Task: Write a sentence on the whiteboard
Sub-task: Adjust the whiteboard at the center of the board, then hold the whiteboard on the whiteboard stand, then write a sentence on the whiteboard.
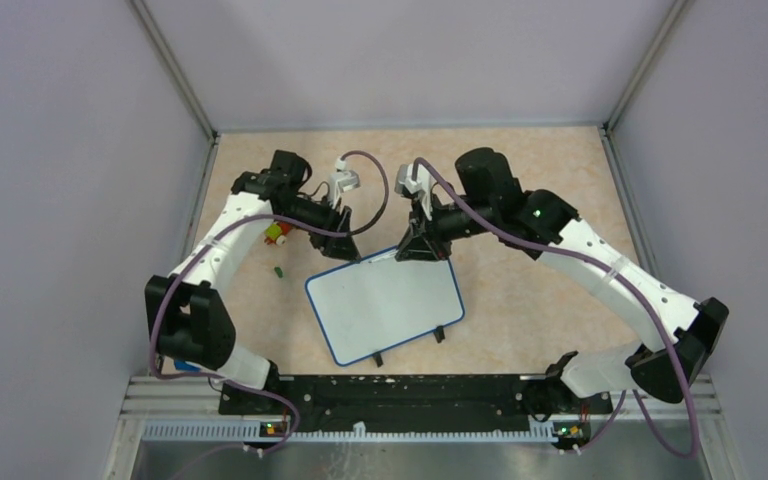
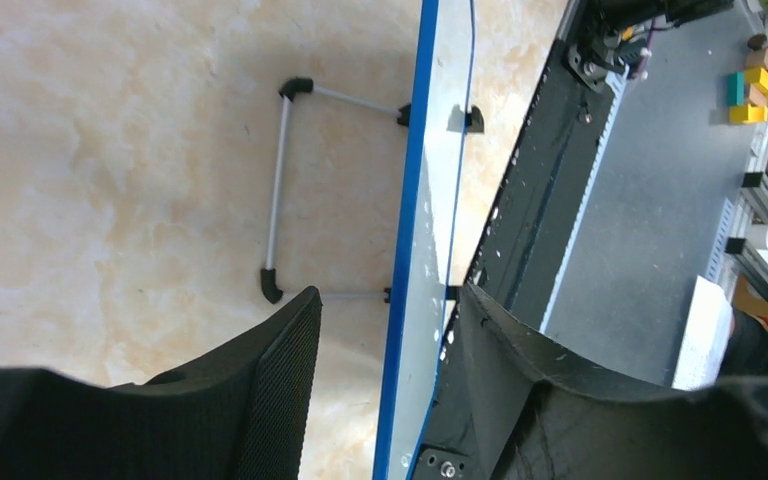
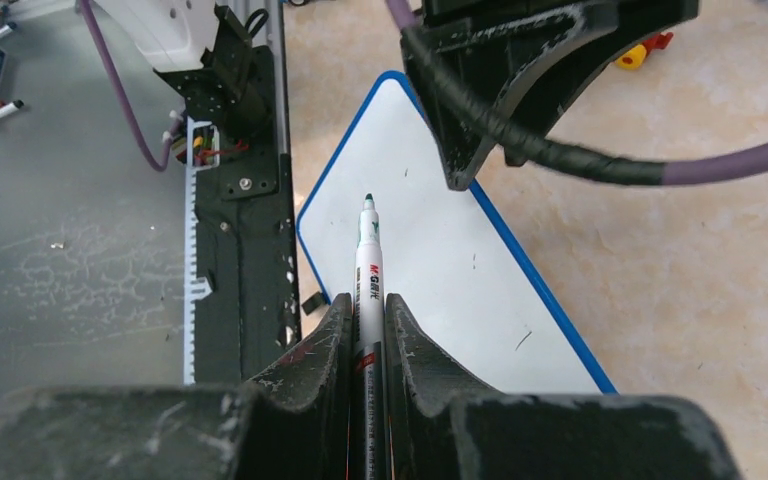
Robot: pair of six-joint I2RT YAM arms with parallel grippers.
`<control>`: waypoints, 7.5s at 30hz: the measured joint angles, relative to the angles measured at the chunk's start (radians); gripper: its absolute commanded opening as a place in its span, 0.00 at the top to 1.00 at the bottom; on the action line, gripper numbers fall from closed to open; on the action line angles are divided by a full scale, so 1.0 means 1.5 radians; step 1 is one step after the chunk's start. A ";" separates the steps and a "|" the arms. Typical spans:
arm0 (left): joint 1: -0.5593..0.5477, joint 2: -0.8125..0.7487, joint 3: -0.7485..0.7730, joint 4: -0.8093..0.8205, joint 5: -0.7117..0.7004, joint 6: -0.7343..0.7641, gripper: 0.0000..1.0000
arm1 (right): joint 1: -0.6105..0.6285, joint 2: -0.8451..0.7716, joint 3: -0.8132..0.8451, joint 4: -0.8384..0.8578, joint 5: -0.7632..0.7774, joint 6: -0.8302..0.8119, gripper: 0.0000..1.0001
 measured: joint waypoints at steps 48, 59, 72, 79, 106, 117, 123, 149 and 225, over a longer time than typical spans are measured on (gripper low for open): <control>0.072 -0.102 -0.136 0.112 -0.005 -0.121 0.34 | 0.001 -0.027 -0.069 -0.006 -0.056 -0.024 1.00; 0.074 -0.125 -0.136 0.000 0.026 -0.012 0.38 | 0.106 0.014 -0.090 0.070 0.022 -0.017 1.00; 0.074 -0.099 -0.136 -0.014 0.060 0.007 0.54 | 0.196 0.081 -0.059 0.115 0.167 -0.008 1.00; 0.069 -0.095 -0.152 0.008 0.066 -0.012 0.66 | 0.263 0.100 -0.047 0.127 0.276 -0.014 1.00; 0.034 -0.070 -0.178 0.064 0.074 -0.058 0.99 | 0.285 0.145 -0.024 0.135 0.356 -0.015 1.00; 0.034 -0.071 -0.181 0.072 0.074 -0.063 1.00 | 0.289 0.164 0.010 0.135 0.351 -0.013 1.00; 0.034 -0.074 -0.182 0.075 0.073 -0.063 1.00 | 0.292 0.177 0.018 0.136 0.351 -0.014 1.00; 0.032 -0.078 -0.185 0.080 0.068 -0.066 1.00 | 0.300 0.186 0.019 0.134 0.354 -0.014 1.00; 0.024 -0.081 -0.186 0.091 0.053 -0.071 1.00 | 0.319 0.192 -0.055 0.150 0.364 -0.004 1.00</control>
